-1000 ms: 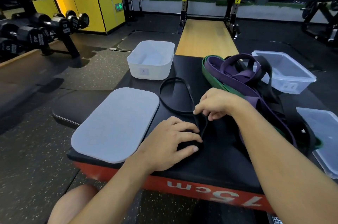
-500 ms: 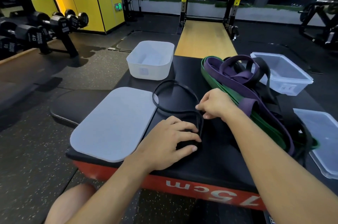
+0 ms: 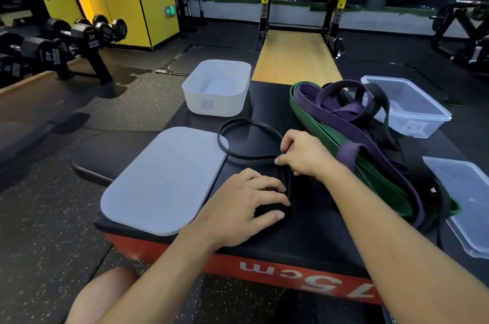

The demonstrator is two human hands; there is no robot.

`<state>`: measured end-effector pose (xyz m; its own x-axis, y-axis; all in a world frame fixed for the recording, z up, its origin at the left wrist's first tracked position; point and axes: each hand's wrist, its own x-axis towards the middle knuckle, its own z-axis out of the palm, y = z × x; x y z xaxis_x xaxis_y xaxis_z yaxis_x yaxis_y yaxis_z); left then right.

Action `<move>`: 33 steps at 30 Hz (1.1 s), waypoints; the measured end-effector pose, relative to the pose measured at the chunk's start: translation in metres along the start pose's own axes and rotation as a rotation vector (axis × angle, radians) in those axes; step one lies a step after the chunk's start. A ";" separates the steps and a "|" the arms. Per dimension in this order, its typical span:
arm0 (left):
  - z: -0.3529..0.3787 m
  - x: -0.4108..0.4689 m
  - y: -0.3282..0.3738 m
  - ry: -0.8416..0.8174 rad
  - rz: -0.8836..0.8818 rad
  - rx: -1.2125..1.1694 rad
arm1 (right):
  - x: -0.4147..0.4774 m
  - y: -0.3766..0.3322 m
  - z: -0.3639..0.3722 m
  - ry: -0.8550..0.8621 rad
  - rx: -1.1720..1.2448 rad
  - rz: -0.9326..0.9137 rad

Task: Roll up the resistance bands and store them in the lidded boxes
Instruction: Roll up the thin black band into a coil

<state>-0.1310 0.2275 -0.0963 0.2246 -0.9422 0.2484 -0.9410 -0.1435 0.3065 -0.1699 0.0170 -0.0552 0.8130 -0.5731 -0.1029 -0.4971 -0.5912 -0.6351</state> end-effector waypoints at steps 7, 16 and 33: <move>-0.001 -0.001 0.000 0.007 -0.014 -0.003 | 0.004 0.014 0.008 0.398 -0.085 0.018; -0.001 -0.001 0.000 0.018 -0.008 -0.004 | 0.020 0.016 0.005 0.264 -0.387 0.026; 0.001 0.000 -0.002 0.015 -0.011 -0.009 | 0.039 0.022 0.018 0.424 -0.180 0.072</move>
<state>-0.1295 0.2274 -0.0980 0.2392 -0.9358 0.2589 -0.9362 -0.1515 0.3173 -0.1438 -0.0088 -0.0871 0.5978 -0.7753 0.2039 -0.6228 -0.6093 -0.4908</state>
